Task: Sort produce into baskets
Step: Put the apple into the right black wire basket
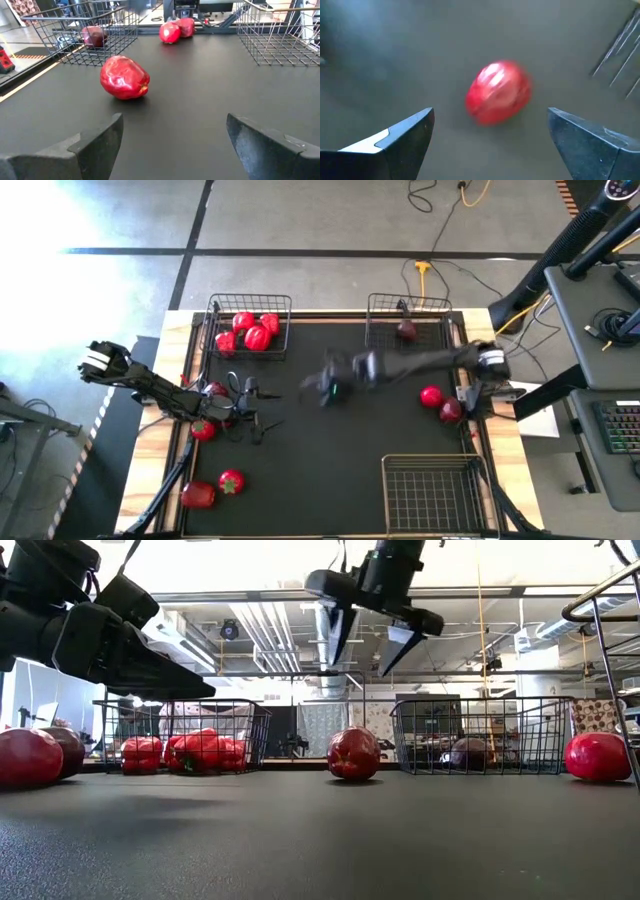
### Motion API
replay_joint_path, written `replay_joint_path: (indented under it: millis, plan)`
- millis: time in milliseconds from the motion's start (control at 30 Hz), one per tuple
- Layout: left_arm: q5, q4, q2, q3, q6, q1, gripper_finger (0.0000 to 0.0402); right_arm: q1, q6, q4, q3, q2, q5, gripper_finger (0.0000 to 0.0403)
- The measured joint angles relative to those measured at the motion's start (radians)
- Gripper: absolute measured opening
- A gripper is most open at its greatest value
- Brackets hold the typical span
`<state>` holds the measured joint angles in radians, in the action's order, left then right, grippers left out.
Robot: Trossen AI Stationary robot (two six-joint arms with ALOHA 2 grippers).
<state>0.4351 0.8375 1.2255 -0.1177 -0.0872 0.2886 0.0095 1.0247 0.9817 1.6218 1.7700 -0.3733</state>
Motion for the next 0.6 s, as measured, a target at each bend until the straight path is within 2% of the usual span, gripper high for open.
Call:
replay_joint_path:
  millis: [100,200,267,600]
  plan:
    - [0.0,0.0,0.0,0.0,0.0,0.0,0.0336,0.087,0.203,-0.004,0.0,0.063,-0.082,0.0374]
    - [0.0,-0.001,0.0,0.0,0.0,0.0,0.0336,0.121,0.309,-0.005,0.0,0.13,-0.189,0.0374]
    - [0.0,-0.004,0.0,0.0,-0.001,0.0,0.0336,0.12,0.354,-0.005,-0.001,0.167,-0.203,0.0374]
    - [-0.016,-0.026,0.0,0.0,0.03,0.0,0.0336,-0.014,0.337,-0.018,-0.001,0.245,-0.193,0.0374]
